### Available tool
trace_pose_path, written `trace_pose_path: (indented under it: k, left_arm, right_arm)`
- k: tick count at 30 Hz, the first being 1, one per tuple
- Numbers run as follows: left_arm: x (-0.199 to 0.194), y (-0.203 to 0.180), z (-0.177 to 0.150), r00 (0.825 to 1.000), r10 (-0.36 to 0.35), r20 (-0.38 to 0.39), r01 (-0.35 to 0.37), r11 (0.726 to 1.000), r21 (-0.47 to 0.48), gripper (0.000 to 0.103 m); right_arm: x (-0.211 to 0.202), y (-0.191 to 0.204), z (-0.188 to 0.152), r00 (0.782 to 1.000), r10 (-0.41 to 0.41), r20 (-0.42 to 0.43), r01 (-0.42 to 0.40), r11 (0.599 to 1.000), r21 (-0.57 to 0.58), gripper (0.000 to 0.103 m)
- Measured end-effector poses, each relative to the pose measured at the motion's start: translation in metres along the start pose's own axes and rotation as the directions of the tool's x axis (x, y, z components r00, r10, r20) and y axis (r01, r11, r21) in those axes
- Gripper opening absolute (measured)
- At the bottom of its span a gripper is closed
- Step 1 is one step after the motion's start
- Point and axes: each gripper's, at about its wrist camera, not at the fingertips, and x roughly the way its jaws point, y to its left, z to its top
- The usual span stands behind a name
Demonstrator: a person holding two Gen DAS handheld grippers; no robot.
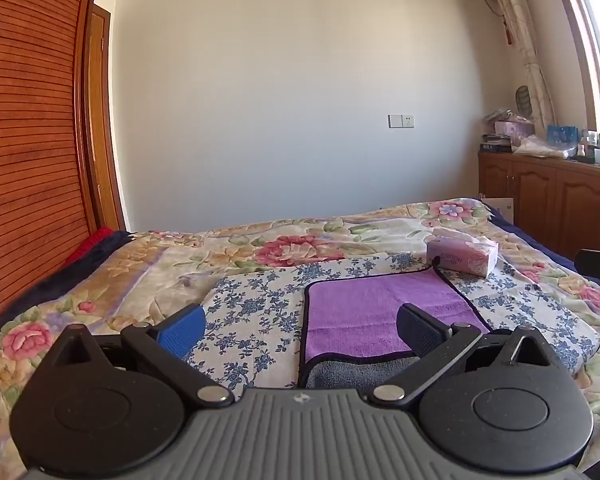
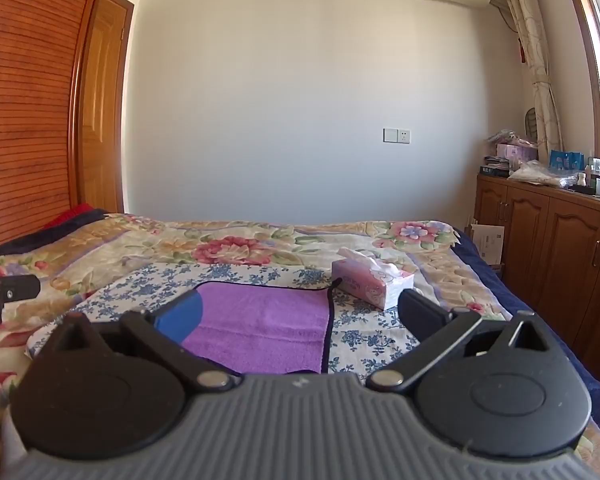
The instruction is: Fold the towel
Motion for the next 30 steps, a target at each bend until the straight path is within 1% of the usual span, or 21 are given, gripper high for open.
trace_pose_path:
  k: [30]
  left_arm:
    - [0.0012, -0.0034, -0.0027, 1.0, 0.001, -0.002, -0.001, 1.0, 0.001, 0.103]
  right_arm:
    - [0.0001, 0.0007, -0.0008, 1.0, -0.001, -0.001, 0.001, 1.0, -0.004, 0.103]
